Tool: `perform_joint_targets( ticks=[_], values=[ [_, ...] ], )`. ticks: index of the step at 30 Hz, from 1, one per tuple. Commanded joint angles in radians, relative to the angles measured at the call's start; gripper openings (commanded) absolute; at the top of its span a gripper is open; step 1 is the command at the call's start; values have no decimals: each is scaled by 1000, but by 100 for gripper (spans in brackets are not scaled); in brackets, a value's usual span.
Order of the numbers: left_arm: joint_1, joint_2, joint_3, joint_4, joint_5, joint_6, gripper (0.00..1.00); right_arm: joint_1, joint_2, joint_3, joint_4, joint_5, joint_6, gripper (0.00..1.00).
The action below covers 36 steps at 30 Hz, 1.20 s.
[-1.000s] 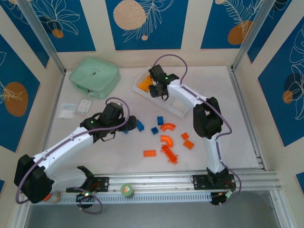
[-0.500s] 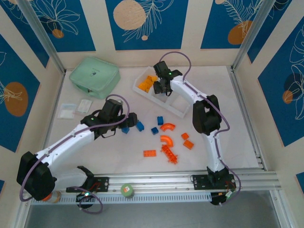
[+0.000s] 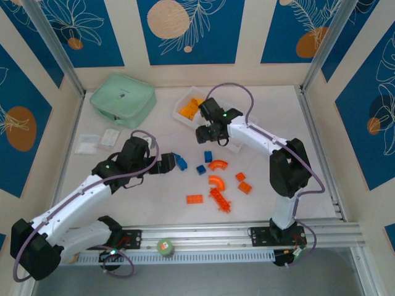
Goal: Sort the legos into containers by color
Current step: Pick up the lego from the center of the table.
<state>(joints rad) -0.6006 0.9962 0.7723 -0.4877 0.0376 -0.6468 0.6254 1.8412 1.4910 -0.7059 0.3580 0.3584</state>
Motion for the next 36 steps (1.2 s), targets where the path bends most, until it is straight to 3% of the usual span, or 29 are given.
perform_joint_targets(
  ticks=[1,10,16,24,36],
  values=[
    [-6,-29,-49,4,48,-12,99,26,-31,-77,30,-24,77,71],
    [-75,-73,-128,65,8,-84,99,50,20,-149,92,-18,135,75],
    [-108,-64,-142,83,-22,-106,99,48,87,-133,117,-16,123,70],
    [-110,-56,-134,72,-38,-113,99,41,137,-107,117,-20,90,49],
    [-110,-54,-108,67,-72,-116,99,30,39,-85,122,-70,31,20]
  ],
)
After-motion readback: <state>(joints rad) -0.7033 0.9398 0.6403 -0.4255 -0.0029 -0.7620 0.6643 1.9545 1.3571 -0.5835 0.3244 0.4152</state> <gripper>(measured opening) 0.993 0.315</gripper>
